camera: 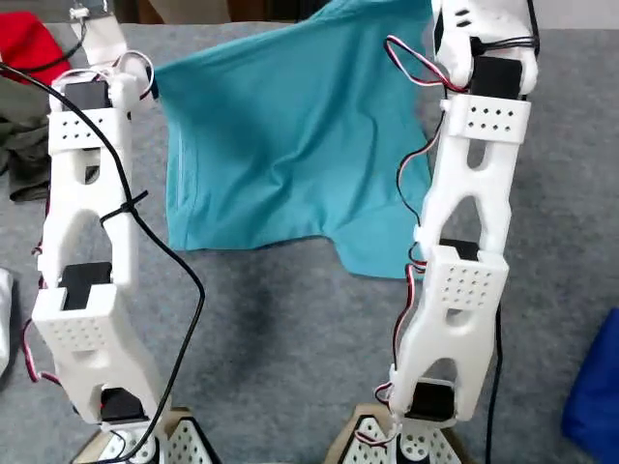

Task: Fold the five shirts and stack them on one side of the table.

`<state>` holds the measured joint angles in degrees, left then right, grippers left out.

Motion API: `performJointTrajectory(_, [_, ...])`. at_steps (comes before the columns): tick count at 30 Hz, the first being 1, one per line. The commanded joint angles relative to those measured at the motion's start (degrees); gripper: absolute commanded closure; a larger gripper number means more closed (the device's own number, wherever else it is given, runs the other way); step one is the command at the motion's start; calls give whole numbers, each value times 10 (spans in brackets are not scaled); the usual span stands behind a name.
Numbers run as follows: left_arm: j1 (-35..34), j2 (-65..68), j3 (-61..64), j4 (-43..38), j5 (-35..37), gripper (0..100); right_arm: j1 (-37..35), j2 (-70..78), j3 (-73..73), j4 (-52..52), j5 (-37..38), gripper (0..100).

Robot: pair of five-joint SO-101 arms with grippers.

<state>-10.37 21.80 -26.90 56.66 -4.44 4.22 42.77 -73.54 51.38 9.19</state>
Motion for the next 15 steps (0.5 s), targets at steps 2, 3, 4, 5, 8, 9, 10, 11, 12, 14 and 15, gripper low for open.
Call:
performJointTrajectory(2, [-3,-7,-69,97,1,980,23,-6,-75,108,6,993])
performJointTrajectory(3, [-3,-7,-82,120,1,980,23,-6,-89,139,6,993])
performJointTrajectory(4, [-3,-7,-96,145,1,980,23,-6,-103,169,6,993])
performJointTrajectory(5, [-1,-7,-109,170,1,980,23,-6,-118,200,6,993])
performJointTrajectory(8, [1,-7,-151,242,1,980,26,-5,-160,294,6,993])
performJointTrajectory(9, [2,-7,-166,265,1,980,26,-5,-172,328,6,993])
performJointTrajectory(10, [5,-7,-182,288,1,981,26,-5,-182,359,7,993])
performJointTrajectory(11, [8,-7,-199,310,1,981,26,-5,-193,387,7,993])
performJointTrajectory(12, [10,-7,-216,336,1,981,26,-5,-204,415,7,993])
performJointTrajectory(14, [19,-7,-254,381,1,981,25,-5,-218,461,7,993])
performJointTrajectory(15, [24,-7,-273,399,1,981,25,-6,-220,478,7,993])
